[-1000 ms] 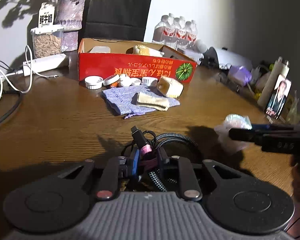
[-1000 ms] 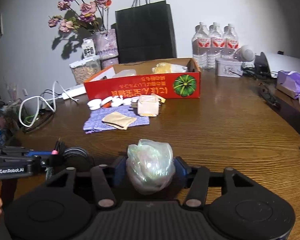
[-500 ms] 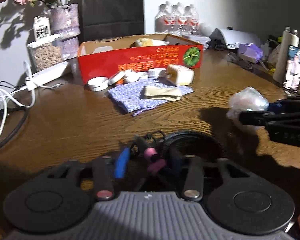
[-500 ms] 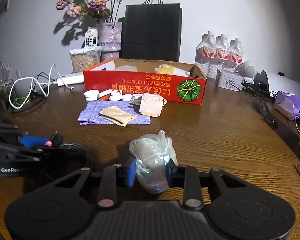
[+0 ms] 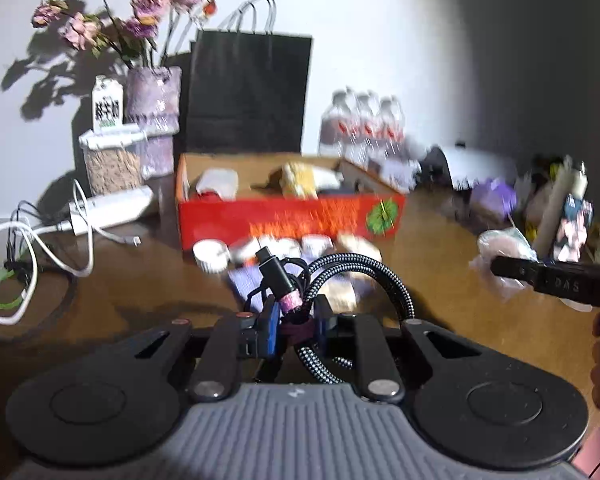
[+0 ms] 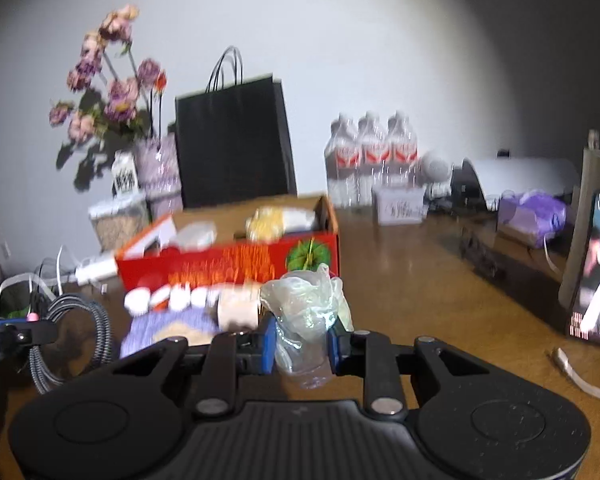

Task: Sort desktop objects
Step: 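Carry the cable and plastic bag into the cardboard box and open both tools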

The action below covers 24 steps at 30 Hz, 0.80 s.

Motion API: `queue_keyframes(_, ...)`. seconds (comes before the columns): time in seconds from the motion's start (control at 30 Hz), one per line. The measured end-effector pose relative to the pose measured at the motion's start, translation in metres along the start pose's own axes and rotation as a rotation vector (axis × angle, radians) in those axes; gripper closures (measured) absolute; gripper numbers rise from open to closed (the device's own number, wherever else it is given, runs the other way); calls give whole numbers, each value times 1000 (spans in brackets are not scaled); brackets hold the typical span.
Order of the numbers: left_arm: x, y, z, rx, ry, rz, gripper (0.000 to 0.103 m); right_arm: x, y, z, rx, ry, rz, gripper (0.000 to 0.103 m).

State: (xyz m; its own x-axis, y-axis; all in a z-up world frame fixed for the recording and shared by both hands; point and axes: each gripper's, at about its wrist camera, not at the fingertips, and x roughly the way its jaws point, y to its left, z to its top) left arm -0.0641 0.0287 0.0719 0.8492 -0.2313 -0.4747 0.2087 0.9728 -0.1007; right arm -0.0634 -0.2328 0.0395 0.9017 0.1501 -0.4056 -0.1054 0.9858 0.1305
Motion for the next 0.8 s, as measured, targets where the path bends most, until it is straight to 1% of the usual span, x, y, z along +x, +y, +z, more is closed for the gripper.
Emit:
queue_keyframes(0.1, 9, 16, 36, 4, -40, -18, 85, 14, 5, 35, -34, -44, 30, 79)
queue_keyframes(0.17, 24, 26, 69, 23, -71, -20, 85, 33, 11, 65, -57, -70, 65, 79)
queue_keyframes(0.2, 35, 29, 84, 31, -73, -18, 85, 46, 15, 79, -70, -70, 85, 79)
queue_keyframes(0.27, 67, 39, 116, 27, -59, -34, 85, 77, 25, 107, -86, -50, 126, 79)
queue_keyframes(0.3, 85, 42, 130, 26, -42, -39, 85, 99, 32, 120, -102, -22, 145, 79)
queue_keyframes(0.37, 129, 48, 156, 3, 12, -39, 85, 142, 40, 140, -115, 16, 129, 79)
queue_keyframes(0.4, 149, 50, 164, 10, 46, -44, 85, 167, 45, 148, -141, 59, 122, 79)
queue_keyframes(0.43, 172, 52, 170, 5, 77, -33, 85, 191, 48, 153, -135, 100, 116, 79)
queue_keyframes(0.47, 195, 52, 175, 15, 117, -18, 85, 218, 49, 157, -126, 164, 110, 79)
queue_keyframes(0.53, 234, 56, 177, 21, 191, 4, 85, 261, 46, 157, -99, 280, 129, 79)
queue_keyframes(0.57, 254, 56, 176, 45, 236, -6, 85, 282, 46, 155, -83, 338, 131, 79)
queue_keyframes(0.6, 270, 57, 173, 60, 274, -4, 85, 298, 45, 151, -73, 396, 141, 79)
queue_keyframes(0.67, 296, 58, 165, 106, 332, 31, 85, 324, 44, 141, -60, 482, 139, 79)
queue_keyframes(0.7, 305, 60, 160, 119, 352, 45, 85, 333, 45, 137, -67, 509, 132, 79)
queue_keyframes(0.73, 314, 62, 155, 125, 380, 44, 84, 338, 45, 132, -68, 526, 130, 79)
queue_keyframes(0.8, 325, 63, 146, 134, 442, 4, 83, 346, 49, 125, -77, 571, 143, 75)
